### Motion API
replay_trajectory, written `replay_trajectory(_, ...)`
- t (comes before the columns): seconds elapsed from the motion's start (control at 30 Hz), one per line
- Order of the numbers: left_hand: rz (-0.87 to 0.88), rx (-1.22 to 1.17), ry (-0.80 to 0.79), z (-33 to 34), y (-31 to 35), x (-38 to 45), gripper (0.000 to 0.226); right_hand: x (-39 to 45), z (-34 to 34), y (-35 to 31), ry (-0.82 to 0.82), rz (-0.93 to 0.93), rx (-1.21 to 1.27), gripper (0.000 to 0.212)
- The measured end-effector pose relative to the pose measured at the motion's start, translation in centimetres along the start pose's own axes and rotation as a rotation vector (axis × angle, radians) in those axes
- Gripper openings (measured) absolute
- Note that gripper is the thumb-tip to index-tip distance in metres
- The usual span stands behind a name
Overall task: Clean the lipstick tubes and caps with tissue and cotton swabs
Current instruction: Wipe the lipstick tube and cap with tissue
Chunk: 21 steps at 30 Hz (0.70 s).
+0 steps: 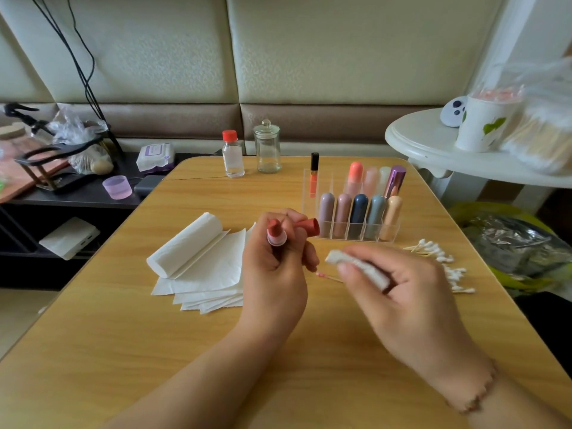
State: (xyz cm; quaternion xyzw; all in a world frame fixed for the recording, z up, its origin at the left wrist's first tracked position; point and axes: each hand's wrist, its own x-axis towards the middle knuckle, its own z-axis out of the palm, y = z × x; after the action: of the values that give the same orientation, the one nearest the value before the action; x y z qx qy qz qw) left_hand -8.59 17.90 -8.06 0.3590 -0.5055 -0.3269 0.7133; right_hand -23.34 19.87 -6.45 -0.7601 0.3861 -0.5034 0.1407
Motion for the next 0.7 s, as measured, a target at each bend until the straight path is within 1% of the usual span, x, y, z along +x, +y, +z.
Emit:
replay_trajectory(0.07,-0.003,0.005,-0.066,-0.1,0.1,0.1,0.036,0.5,-1.1,0.5,0.078,0.015,0.026,0.013)
replay_trajectory(0.2,0.000,0.002,-0.181,0.2,0.2,-0.3,0.040,0.8,-1.7,1.6,0.062,0.016,-0.007,0.013)
replay_trajectory(0.3,-0.004,-0.031,-0.197,0.4,0.5,-0.5,0.045,0.6,-1.3,2.1,0.069,-0.039,-0.118,0.013)
replay_trajectory(0.43,0.012,-0.008,-0.262,0.4,0.4,-0.8,0.050,0.5,-1.3,2.1,0.066,-0.093,-0.192,0.014)
replay_trajectory(0.5,0.012,0.008,-0.276,0.3,0.5,-0.8,0.054,0.5,-1.3,1.9,0.032,-0.095,-0.191,0.017)
replay_trajectory(0.53,0.010,0.007,-0.272,0.3,0.5,-0.7,0.054,0.5,-1.4,1.7,0.006,-0.071,-0.148,0.022)
replay_trajectory(0.6,0.007,0.006,-0.255,0.3,0.7,-0.6,0.048,0.5,-1.5,1.3,-0.053,0.048,0.034,0.026)
replay_trajectory(0.67,-0.013,-0.003,-0.260,0.2,0.9,-0.6,0.035,0.7,-1.5,1.2,-0.102,0.184,0.212,0.026)
replay_trajectory(0.7,-0.025,-0.012,-0.278,0.2,0.9,-0.6,0.030,0.7,-1.5,1.2,-0.110,0.226,0.255,0.025)
